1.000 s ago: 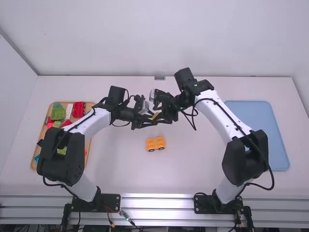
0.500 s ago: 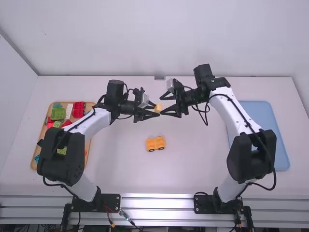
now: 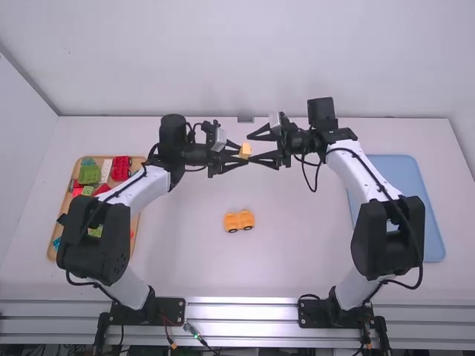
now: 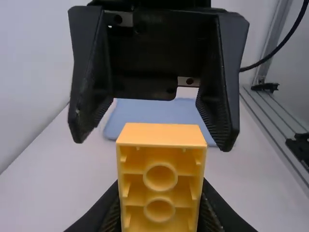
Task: Assemble lego blocks to make yellow taxi
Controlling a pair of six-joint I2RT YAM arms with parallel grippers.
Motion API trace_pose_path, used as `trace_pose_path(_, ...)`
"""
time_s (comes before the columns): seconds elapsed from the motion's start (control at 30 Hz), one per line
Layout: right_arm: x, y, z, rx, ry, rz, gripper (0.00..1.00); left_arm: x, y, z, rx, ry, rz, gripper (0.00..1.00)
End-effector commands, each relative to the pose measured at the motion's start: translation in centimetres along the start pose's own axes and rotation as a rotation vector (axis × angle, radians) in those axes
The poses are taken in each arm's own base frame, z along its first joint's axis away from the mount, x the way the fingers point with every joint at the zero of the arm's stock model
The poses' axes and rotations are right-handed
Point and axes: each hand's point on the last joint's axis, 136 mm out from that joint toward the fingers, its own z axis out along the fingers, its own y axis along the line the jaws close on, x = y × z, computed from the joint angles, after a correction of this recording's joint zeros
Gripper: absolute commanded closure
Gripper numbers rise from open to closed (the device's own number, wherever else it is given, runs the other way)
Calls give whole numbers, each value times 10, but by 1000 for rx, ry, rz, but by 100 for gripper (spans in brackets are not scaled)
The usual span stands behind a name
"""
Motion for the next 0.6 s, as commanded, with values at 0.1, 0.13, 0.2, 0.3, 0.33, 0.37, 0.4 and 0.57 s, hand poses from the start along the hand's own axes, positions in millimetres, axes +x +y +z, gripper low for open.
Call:
trace_pose_path(0.1, -8, 6, 2, -48, -55, 73, 37, -5, -2, 2, 18, -22, -56, 86)
trace_pose_path(0.13, -9, 8, 4, -58, -61, 67, 38, -8, -2, 2, 17, -28, -51, 86)
trace_pose_path(0.2, -11, 9, 5, -64, -65, 55, 39, -11, -1, 1, 16, -34, -46, 86)
trace_pose_path(0.3, -13, 8, 9, -70, -64, 62, 41, -16, -1, 2, 16, -47, -35, 86)
trace_pose_path(0.33, -14, 8, 11, -71, -64, 63, 44, -17, 0, 1, 14, -48, -31, 86)
trace_pose_path(0.37, -15, 7, 11, -72, -64, 66, 45, -17, 0, 1, 13, -48, -31, 86)
trace_pose_path(0.4, -16, 7, 13, -76, -66, 61, 47, -17, -1, 2, 16, -48, -32, 86)
trace_pose_path(0.57, -17, 6, 12, -72, -68, 56, 57, -17, 0, 1, 13, -49, -29, 86)
